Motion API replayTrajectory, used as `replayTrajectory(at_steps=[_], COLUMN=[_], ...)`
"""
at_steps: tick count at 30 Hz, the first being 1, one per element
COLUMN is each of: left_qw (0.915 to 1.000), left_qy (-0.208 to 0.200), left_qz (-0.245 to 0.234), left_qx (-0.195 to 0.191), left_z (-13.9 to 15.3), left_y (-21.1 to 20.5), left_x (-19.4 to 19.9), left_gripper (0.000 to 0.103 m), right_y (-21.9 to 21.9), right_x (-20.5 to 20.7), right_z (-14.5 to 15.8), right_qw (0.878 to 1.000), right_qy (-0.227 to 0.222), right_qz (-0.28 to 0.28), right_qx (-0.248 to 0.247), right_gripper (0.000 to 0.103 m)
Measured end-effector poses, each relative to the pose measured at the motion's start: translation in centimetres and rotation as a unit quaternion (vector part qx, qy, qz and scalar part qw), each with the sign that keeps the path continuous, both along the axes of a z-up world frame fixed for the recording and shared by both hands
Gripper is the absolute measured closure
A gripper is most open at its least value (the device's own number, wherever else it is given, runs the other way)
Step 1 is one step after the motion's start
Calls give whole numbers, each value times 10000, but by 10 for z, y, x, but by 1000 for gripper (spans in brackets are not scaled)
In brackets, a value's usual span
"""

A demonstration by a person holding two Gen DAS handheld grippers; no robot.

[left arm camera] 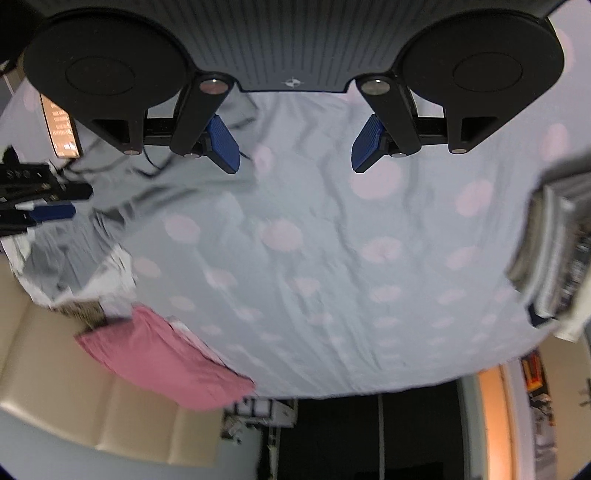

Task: Fold clothes
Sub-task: 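Pull the grey-green shirt out of the heap onto the open bed with the right tool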

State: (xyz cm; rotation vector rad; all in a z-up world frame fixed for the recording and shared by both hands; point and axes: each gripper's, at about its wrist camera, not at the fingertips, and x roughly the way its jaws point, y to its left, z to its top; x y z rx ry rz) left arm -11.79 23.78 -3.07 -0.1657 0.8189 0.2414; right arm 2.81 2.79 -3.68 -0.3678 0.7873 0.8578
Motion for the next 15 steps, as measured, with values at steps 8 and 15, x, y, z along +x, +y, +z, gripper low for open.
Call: replayTrajectory(at_steps=[8, 15], left_qw=[9974, 9928], left_qy=[424, 704], left_qz=[-506, -781], left_qx=[-296, -569], left_z=[-44, -74], left_y=[-44, -75], left_x=[51, 105], left_gripper=[37, 37], right_y=[-35, -50], right_x=[70, 129], right_z=[-53, -87], right_qw=[9956, 9893], right_qy=[30, -52], right_qz=[-736, -1019], right_qx=[-585, -1040], right_gripper=[54, 46])
